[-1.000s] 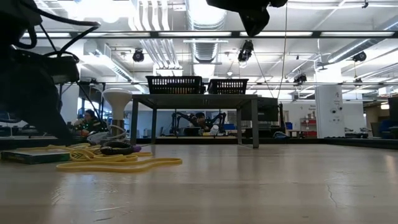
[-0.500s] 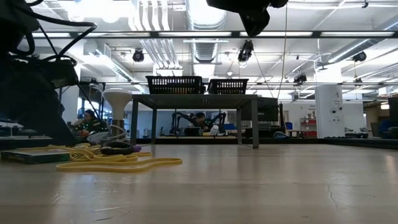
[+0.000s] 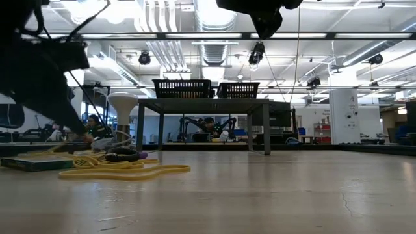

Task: Pick & Place Office Desk Supplies
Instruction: Put the yellow rubber band into the top left black bin on the shelf

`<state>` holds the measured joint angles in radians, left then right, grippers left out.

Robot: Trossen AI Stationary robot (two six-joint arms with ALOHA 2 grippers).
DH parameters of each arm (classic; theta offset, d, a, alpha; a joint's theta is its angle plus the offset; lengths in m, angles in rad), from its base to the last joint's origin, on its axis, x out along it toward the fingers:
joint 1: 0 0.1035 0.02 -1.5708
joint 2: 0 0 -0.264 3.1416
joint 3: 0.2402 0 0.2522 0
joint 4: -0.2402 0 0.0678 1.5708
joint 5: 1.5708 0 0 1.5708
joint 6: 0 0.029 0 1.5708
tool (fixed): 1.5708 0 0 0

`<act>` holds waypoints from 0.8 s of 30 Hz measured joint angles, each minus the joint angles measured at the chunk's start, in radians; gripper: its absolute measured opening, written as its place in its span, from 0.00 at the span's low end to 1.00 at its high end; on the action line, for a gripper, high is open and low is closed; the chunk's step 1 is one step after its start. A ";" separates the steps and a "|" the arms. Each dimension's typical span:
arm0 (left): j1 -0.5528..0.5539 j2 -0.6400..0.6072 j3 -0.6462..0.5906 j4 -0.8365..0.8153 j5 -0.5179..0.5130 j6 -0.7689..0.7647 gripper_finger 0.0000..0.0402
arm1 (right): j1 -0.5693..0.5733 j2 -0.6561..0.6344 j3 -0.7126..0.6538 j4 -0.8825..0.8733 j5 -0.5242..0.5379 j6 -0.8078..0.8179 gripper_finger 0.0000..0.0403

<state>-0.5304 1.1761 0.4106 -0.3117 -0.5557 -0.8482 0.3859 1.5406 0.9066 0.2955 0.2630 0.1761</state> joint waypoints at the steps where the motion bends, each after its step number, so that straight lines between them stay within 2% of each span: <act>1: 0.000 0.000 0.027 -0.039 -0.002 0.011 0.00 | 0.000 0.000 0.000 0.000 0.000 0.000 0.19; 5: 0.000 0.000 0.124 -0.198 -0.037 0.022 0.00 | 0.000 0.000 0.000 0.000 0.000 -0.001 0.18; 15: 0.024 -0.001 0.416 -0.444 -0.192 0.158 0.00 | -0.001 0.000 -0.010 0.001 0.000 0.000 0.16; 20: 0.089 -0.001 0.561 -0.419 -0.211 0.336 0.00 | -0.001 0.000 -0.011 0.000 0.000 -0.002 0.16; 24: 0.208 -0.001 0.663 -0.339 -0.187 0.538 0.00 | 0.007 -0.007 -0.011 -0.010 0.000 0.000 0.16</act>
<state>-0.3229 1.1755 1.0737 -0.6507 -0.7423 -0.3104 0.3930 1.5340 0.8951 0.2859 0.2634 0.1764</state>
